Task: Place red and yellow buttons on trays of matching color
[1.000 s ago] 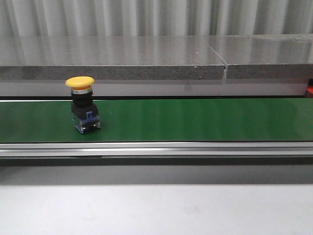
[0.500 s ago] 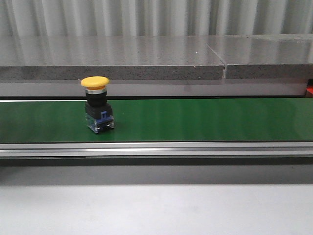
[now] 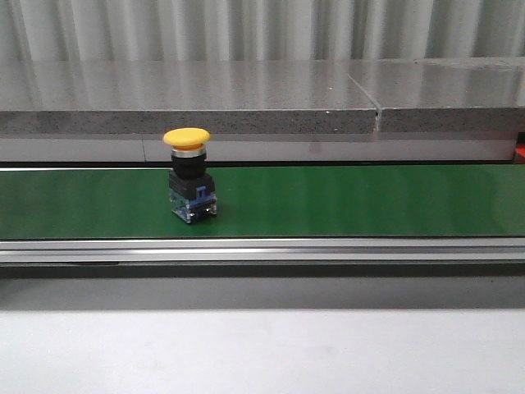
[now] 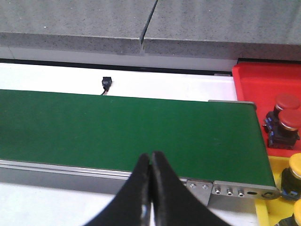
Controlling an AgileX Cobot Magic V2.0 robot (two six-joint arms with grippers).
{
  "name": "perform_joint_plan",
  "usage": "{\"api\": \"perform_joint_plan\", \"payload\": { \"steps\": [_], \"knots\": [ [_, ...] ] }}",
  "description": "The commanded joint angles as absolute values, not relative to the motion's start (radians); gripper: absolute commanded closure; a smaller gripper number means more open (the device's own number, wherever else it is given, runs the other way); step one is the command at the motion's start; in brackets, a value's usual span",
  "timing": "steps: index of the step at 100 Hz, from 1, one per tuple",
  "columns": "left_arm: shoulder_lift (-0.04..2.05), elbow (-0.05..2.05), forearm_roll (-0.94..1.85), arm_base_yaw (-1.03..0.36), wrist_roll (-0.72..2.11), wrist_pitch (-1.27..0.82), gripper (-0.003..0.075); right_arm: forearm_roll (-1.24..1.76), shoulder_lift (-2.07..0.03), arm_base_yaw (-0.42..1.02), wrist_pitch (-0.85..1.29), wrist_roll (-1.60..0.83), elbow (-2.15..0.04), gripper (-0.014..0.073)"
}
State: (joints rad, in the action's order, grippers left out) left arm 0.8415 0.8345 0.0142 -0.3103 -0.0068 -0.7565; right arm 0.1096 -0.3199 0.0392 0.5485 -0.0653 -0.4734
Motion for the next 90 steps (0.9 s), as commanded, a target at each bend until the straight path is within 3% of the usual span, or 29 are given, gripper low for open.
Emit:
{"api": "perform_joint_plan", "payload": {
  "steps": [1, 25, 45, 53, 62, 79, 90],
  "knots": [
    [0.738, 0.783, 0.046, -0.320, -0.020, -0.677, 0.0741, 0.104, -0.338, 0.055, 0.487, -0.072, -0.503, 0.0700],
    [0.519, 0.634, 0.046, -0.320, -0.020, -0.664, 0.0741, 0.103, -0.494, 0.162, 0.527, -0.072, -0.617, 0.0700],
    [0.451, 0.598, 0.046, -0.320, -0.018, -0.663, 0.0741, 0.103, -0.702, 0.280, 0.614, -0.075, -0.781, 0.0696],
    [0.449, 0.598, 0.046, -0.320, -0.018, -0.676, 0.0741, 0.103, -0.804, 0.320, 0.660, -0.075, -0.848, 0.0655],
    [0.449, 0.598, 0.046, -0.320, -0.018, -0.682, 0.0741, 0.103, -0.910, 0.366, 0.696, -0.075, -0.925, 0.0503],
    [0.449, 0.598, 0.046, -0.320, -0.018, -0.682, 0.0741, 0.117, -1.087, 0.440, 0.727, -0.075, -1.050, 0.0072],
    [0.449, 0.598, 0.046, -0.320, -0.018, -0.682, 0.0741, 0.118, -1.187, 0.478, 0.749, -0.075, -1.126, -0.0027]
  ]
}}
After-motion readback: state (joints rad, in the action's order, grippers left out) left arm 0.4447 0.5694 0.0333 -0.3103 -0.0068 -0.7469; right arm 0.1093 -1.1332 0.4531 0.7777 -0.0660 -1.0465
